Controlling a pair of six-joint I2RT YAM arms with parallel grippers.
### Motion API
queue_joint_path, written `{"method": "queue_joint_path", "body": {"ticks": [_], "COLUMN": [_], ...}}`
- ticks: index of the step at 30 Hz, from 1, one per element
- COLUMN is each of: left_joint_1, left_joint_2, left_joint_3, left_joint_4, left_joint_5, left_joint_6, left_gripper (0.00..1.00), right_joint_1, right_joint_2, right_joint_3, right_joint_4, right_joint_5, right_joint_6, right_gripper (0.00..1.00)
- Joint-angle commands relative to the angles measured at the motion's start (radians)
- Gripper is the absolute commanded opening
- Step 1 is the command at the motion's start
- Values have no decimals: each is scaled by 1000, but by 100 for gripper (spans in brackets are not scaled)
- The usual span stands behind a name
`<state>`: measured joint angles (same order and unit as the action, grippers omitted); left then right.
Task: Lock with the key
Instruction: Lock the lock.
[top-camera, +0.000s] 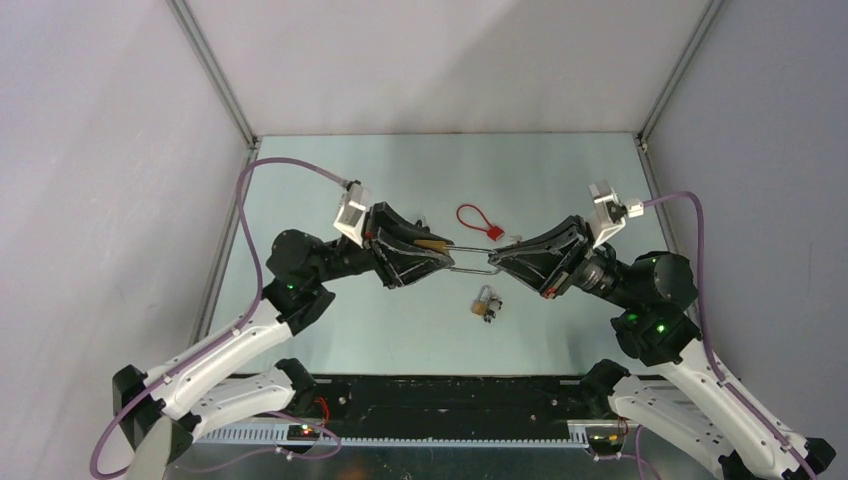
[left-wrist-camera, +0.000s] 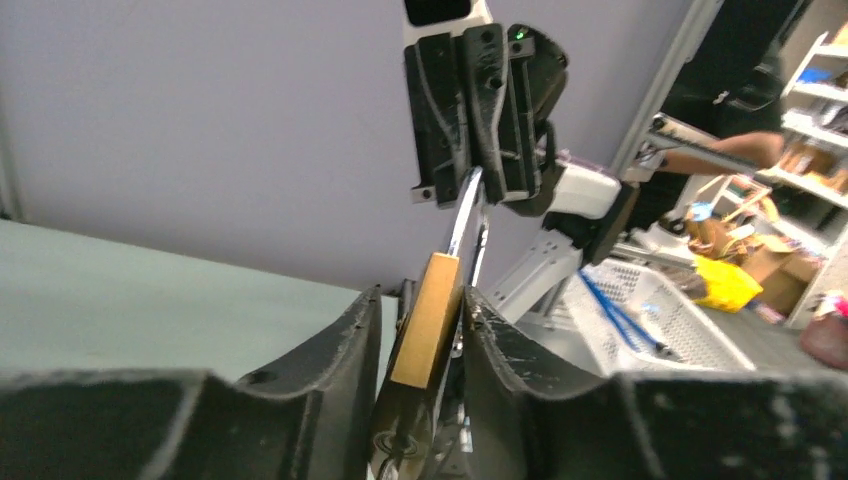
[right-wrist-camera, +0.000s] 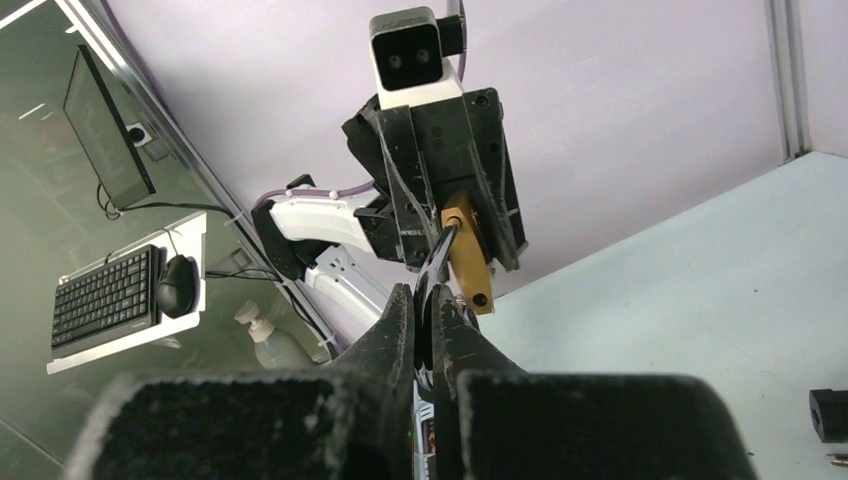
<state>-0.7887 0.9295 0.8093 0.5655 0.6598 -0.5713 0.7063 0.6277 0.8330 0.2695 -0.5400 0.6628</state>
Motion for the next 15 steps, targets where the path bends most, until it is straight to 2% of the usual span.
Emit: {"method": "queue_joint_path", "body": {"ticks": [1, 4, 8, 13, 15], "left_joint_1": [3, 3, 2, 3, 2], "left_joint_2": [3, 10, 24, 21, 13], "left_joint_3": [-4, -4, 2, -8, -15], "left_joint_4": [128, 138, 147, 148, 148], "left_joint_5": [42, 53, 87, 148, 154], "left_joint_6": [-66, -74, -83, -38, -23], "left_gripper": [33, 21, 19, 33, 35], "right_joint_1": [-3, -4, -4, -5, -7], "right_joint_2": [-13, -10, -8, -6, -4], "right_joint_3": [65, 66, 66, 67, 72], "right_joint_4": [144, 147, 155, 162, 141], "right_joint_5": [12, 9, 12, 18, 24], "right_joint_6": [28, 34, 45, 70, 76], "right_gripper": [0, 0, 0, 0, 0]}}
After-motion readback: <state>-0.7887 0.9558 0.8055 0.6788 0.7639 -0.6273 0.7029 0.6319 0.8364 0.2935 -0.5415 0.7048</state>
